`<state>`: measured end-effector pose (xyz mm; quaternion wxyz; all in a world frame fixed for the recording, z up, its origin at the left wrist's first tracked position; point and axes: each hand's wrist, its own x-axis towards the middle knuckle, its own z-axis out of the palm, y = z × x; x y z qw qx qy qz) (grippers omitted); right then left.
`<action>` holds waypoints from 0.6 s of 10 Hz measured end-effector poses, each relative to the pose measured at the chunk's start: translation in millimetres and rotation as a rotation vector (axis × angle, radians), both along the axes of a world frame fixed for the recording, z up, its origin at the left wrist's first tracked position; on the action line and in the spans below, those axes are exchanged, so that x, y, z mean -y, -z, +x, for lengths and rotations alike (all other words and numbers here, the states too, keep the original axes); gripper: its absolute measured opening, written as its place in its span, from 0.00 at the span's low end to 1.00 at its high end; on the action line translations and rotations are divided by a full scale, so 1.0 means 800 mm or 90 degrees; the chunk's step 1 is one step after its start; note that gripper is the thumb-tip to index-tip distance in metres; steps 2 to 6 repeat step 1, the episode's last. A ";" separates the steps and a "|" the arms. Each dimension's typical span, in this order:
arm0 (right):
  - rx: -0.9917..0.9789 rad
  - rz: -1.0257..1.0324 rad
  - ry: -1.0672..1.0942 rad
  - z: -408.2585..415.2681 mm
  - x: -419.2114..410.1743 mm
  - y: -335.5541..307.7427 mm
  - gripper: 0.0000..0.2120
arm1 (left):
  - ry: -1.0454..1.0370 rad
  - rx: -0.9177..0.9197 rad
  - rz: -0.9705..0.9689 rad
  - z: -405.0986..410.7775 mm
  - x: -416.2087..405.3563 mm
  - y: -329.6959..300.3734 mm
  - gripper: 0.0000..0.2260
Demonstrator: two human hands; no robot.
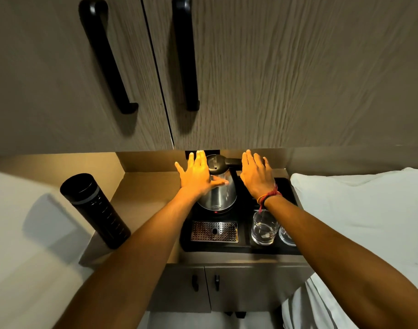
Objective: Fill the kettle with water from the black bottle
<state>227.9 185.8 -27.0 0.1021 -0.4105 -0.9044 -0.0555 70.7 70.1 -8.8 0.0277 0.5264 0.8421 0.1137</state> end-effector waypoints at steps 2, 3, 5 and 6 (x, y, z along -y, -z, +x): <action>0.019 0.033 0.041 0.009 0.016 0.006 0.32 | 0.019 -0.091 -0.023 0.002 0.009 -0.002 0.55; 0.019 0.033 0.041 0.009 0.016 0.006 0.32 | 0.019 -0.091 -0.023 0.002 0.009 -0.002 0.55; 0.019 0.033 0.041 0.009 0.016 0.006 0.32 | 0.019 -0.091 -0.023 0.002 0.009 -0.002 0.55; 0.019 0.033 0.041 0.009 0.016 0.006 0.32 | 0.019 -0.091 -0.023 0.002 0.009 -0.002 0.55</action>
